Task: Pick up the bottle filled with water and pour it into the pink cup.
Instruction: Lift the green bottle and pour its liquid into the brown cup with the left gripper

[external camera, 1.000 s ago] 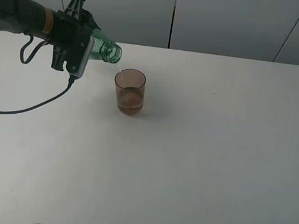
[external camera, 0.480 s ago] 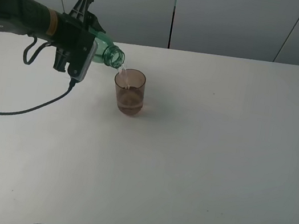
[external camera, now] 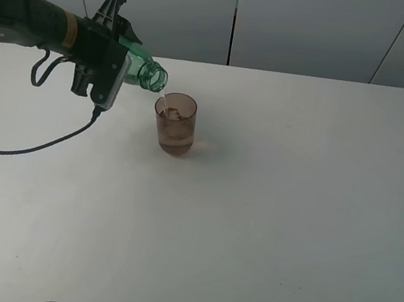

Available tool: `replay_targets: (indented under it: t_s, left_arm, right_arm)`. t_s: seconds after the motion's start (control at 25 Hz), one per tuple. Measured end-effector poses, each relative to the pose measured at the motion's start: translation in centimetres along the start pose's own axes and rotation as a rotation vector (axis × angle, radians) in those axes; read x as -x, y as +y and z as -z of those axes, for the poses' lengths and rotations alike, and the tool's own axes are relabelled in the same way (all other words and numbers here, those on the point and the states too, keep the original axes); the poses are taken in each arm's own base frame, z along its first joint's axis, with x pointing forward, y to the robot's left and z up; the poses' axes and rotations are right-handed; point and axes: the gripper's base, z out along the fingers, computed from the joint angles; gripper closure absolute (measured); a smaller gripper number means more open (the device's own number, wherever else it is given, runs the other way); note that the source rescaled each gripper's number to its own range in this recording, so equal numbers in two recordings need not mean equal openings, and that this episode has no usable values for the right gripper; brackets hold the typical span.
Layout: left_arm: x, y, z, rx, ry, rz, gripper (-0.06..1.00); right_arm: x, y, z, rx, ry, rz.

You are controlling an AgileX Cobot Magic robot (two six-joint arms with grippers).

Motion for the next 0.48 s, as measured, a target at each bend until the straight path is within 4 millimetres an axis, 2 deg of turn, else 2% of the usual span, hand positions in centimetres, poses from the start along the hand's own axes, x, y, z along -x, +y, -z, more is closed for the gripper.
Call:
replay_targets:
  t_s: [0.48]
  left_arm:
    - [0.24,0.43,-0.01,0.039,-0.021,0.053,0.94]
  right_arm:
    - [0.00,0.00,0.00,0.000,0.000,0.002]
